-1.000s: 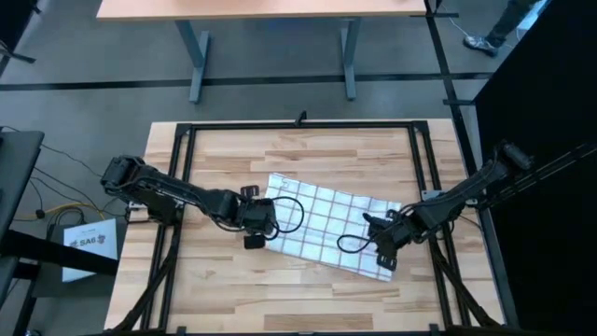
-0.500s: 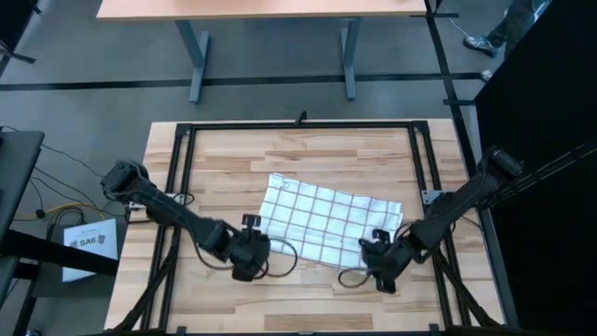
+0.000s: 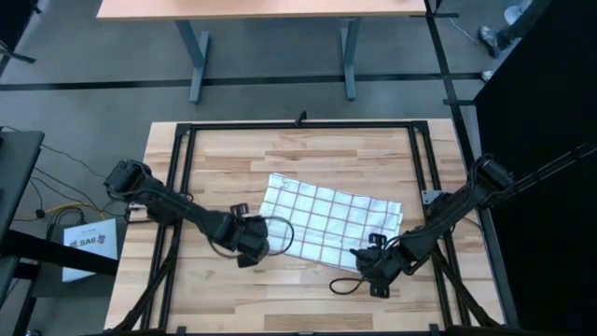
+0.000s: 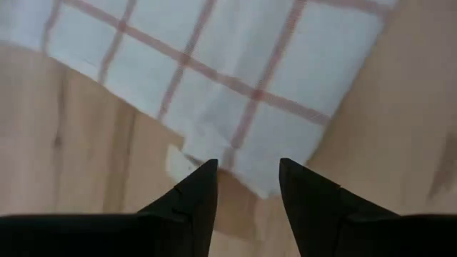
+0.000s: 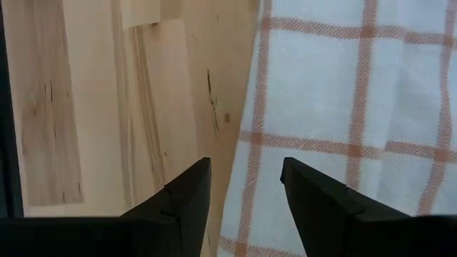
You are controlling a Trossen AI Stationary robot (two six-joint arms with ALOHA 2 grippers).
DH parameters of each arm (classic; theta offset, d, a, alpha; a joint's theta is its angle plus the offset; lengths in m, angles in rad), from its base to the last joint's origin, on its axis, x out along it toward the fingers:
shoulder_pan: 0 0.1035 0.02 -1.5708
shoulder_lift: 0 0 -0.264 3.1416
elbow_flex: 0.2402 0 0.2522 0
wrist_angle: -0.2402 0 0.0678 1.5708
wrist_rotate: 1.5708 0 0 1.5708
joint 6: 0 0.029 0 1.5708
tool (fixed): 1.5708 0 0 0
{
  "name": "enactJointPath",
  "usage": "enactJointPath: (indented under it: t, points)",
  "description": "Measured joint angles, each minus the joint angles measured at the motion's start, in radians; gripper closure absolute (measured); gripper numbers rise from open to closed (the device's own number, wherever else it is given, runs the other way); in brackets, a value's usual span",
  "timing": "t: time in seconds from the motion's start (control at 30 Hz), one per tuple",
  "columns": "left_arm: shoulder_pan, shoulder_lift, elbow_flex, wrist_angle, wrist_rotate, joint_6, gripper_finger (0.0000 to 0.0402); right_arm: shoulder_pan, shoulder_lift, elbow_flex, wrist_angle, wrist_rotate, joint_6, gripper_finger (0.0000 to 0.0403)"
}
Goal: Roll towel
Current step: Fold the white patterned towel
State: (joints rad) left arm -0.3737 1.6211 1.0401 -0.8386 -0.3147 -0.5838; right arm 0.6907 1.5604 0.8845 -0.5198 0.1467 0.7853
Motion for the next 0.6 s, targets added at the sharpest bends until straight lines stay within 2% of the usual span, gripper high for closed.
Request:
enactJointPath:
  t: [0.3, 0.6]
  points:
    - [0.122, -0.007, -0.005, -0.02, 0.038, -0.073, 0.0267, 0.001, -0.001, 0.0, 0.0, 0.001, 0.009, 0.0241]
    - [0.25, -0.007, -0.005, -0.026, 0.21, -0.263, 0.0267, 0.001, -0.001, 0.0, 0.001, 0.01, 0.01, 0.0241]
